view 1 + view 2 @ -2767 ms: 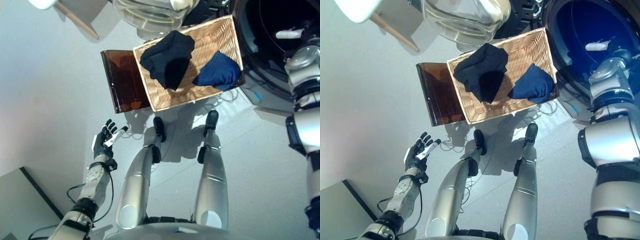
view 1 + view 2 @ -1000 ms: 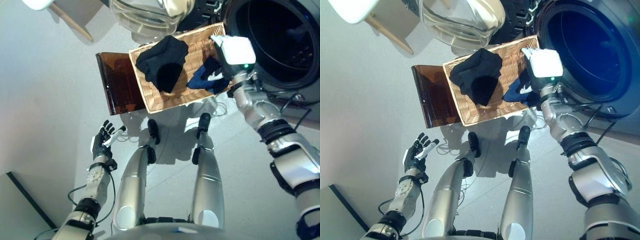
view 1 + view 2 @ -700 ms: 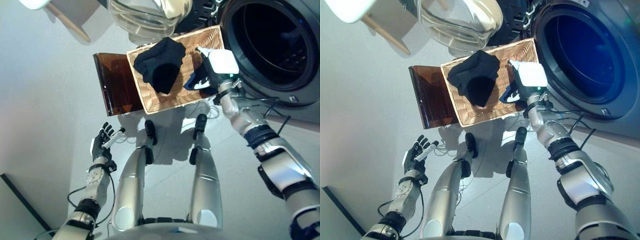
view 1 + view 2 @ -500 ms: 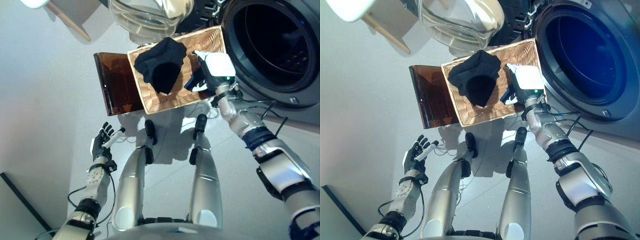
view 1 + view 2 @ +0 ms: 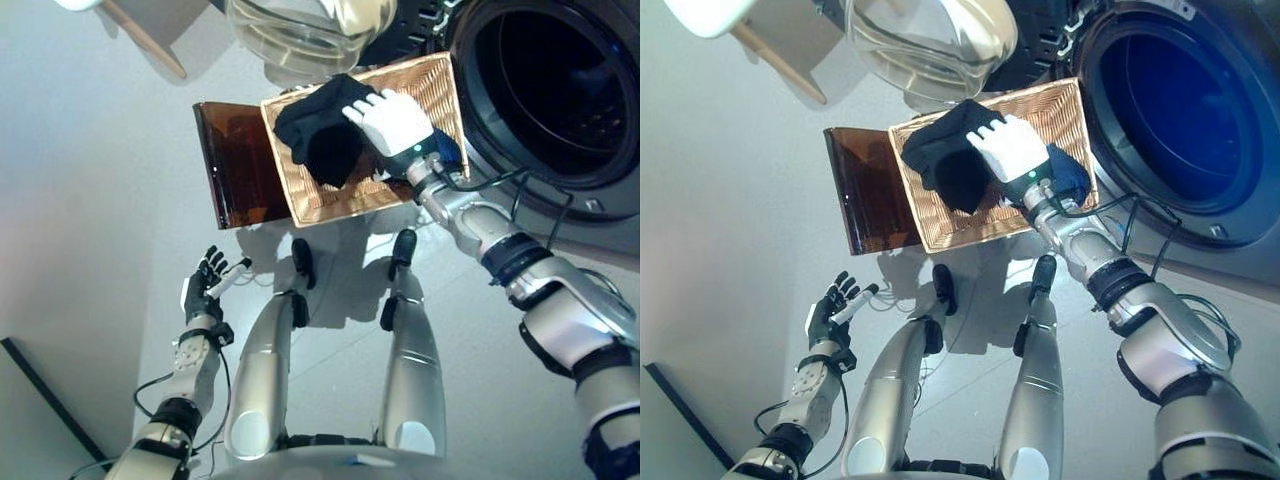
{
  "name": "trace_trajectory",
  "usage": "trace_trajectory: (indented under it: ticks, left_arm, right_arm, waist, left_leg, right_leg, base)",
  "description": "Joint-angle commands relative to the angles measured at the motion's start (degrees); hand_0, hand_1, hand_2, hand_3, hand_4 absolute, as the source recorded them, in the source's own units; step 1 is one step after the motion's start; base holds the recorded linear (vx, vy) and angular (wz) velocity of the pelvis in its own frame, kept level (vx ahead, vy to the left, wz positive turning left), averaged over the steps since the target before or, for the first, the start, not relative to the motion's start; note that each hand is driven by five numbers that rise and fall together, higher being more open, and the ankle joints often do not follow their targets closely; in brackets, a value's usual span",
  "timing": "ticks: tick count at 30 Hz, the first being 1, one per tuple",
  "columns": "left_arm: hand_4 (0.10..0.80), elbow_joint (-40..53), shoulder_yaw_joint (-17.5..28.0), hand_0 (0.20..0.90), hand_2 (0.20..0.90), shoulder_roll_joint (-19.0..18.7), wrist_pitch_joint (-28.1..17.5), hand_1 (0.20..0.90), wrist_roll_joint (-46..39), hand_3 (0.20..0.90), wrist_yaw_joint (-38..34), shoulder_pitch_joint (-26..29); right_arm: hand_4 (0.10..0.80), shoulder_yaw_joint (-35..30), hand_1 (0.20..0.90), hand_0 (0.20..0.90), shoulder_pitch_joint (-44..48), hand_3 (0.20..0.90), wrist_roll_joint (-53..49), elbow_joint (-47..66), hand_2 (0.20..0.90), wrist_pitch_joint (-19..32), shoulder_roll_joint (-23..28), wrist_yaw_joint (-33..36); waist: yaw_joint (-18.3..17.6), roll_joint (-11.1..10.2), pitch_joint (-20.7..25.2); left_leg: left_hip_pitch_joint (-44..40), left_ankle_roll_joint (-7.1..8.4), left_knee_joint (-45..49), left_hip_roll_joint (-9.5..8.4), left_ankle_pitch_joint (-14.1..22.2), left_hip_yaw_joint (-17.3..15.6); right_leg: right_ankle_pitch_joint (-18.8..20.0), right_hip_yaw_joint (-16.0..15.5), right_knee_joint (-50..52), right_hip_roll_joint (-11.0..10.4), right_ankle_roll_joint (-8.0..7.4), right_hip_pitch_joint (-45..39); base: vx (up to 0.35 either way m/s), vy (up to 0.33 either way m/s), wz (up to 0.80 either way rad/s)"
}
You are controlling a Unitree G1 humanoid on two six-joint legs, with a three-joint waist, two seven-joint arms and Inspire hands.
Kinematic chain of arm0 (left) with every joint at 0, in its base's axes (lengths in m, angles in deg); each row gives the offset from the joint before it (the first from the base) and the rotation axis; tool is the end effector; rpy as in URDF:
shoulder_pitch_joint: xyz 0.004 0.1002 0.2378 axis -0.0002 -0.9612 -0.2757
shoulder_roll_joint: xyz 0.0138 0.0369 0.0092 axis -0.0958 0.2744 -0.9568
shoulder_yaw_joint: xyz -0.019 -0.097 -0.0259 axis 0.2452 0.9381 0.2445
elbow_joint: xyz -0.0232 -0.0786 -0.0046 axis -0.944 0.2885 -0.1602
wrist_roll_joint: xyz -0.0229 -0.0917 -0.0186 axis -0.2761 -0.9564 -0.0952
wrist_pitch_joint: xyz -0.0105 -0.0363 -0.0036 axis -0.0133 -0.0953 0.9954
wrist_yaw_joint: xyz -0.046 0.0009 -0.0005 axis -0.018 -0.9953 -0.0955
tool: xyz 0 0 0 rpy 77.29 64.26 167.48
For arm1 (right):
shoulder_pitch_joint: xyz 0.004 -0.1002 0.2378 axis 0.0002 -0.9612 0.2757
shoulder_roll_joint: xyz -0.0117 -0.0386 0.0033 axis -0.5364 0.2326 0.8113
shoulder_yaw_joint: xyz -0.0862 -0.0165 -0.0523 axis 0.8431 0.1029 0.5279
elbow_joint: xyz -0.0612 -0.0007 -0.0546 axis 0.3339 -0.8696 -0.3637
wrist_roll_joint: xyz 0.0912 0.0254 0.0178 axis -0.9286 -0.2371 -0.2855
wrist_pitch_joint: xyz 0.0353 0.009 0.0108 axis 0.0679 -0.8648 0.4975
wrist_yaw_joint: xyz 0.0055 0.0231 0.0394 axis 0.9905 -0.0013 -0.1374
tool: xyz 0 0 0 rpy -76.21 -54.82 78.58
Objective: Pick up the clothes and place them into the washing machine
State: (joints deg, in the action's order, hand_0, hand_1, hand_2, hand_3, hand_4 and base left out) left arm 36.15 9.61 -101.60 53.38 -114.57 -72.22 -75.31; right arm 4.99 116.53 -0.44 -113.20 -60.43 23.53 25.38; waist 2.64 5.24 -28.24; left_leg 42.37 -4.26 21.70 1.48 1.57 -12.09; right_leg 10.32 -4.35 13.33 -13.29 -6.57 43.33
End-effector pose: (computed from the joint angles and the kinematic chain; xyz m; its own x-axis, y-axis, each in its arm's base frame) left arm 0.1963 0.1983 -0.0367 0.9173 0.2594 -0.3020 -0.3227 0.9287 -0.1826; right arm 0.3431 -0.1733 0.1687 0.8493 0.4593 0.2602 0.4282 -0.3110 -0.8485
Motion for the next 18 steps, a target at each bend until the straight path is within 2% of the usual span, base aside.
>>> trace_trajectory:
  ticks: [1, 8, 18]
  left_arm:
    - [0.8, -0.2, 1.4, 0.9, 0.9, -2.7, -3.6, 0.9, 0.6, 0.9, -1.0, -2.4]
    - [0.8, -0.8, 0.9, 0.9, 0.9, -2.9, -3.4, 0.9, 0.4, 0.9, -1.0, -2.5]
    - [0.8, 1.2, 0.6, 0.9, 0.9, -3.2, -3.5, 0.9, -0.6, 0.9, -0.9, -3.7]
  right_arm:
    - [0.8, 2.3, 0.9, 0.9, 7.5, 0.9, 3.5, 2.9, 0.9, 0.1, 0.8, 1.7]
    - [0.8, 5.8, 0.9, 0.9, 10.5, 0.9, 6.1, 0.8, 0.9, -0.5, -1.6, 0.8]
    - [0.8, 10.3, 0.9, 0.9, 14.5, 0.9, 8.0, -4.2, 0.9, -0.9, -4.7, -0.6]
  waist:
    - [1.6, 0.7, 1.9]
    - [2.5, 0.2, 1.8]
    - [3.7, 0.6, 1.1]
  left_leg:
    - [-3.0, 5.86, -12.0, -0.38, -7.7, 2.4]
    - [-3.3, 6.33, -12.6, -0.36, -8.5, 2.9]
    - [-2.8, 6.54, -12.7, -0.44, -9.0, 3.9]
  right_leg:
    - [-8.5, -2.6, 10.6, 1.2, 0.46, -0.1]
    - [-8.8, -3.4, 10.0, 1.4, 0.58, -1.1]
    - [-9.0, -4.1, 10.4, 1.3, 0.76, -0.7]
  base:
    - [0.002, -0.004, 0.04]
    - [-0.003, -0.014, 0.07]
    - [-0.006, -0.002, 0.06]
